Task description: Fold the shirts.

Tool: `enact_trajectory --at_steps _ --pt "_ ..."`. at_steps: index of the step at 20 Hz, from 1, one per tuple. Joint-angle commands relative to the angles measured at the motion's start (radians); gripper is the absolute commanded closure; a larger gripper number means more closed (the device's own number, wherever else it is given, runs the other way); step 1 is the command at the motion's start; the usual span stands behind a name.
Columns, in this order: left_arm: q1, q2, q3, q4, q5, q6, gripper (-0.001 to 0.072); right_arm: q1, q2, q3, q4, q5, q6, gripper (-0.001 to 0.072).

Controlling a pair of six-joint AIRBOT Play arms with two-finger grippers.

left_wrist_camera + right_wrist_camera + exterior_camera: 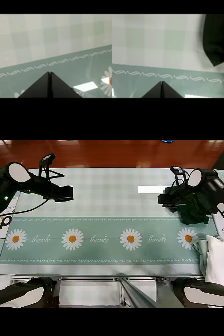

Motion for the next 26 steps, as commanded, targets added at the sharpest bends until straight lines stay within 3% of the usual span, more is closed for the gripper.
enact_trajectory --at_steps 1,13,17,20,21,22,23,24,26 --pt "0.001 0.0 0.001 0.0 0.0 0.0 0.0685 0.0 0.0 0.0 0.0 0.0 0.0 0.0686" --pt "0.001 0.0 0.001 0.0 0.001 0.0 0.0685 0.0 0.0 0.0 0.0 0.0 0.0 0.0686" --pt "0.001 0.0 0.001 0.002 0.114 0.0 0.0685 0.0 0.0 0.0 0.002 -0.013 0.006 0.0686" --pt "0.001 -0.006 0.001 0.001 0.222 0.0 0.0685 0.0 0.0 0.0 0.012 -0.184 0.011 0.0684" --pt "0.001 -0.007 0.001 0.002 0.261 0.0 0.0682 0.0 0.0 0.002 0.011 -0.256 0.011 0.0653" --pt "0.006 -0.006 0.002 0.013 0.312 0.001 0.061 -0.007 0.0 0.011 0.005 -0.307 0.011 0.0491" --pt "0.018 -0.006 0.011 0.029 0.335 0.0 0.0404 -0.017 0.001 0.034 -0.014 -0.347 0.01 0.0297" --pt "0.037 -0.006 0.026 0.071 0.341 -0.001 0.0202 -0.032 0.001 0.072 -0.05 -0.361 0.016 0.0297" --pt "0.103 -0.004 0.081 0.175 0.25 -0.006 0.0201 -0.085 0.001 0.174 -0.137 -0.333 0.016 0.0297"
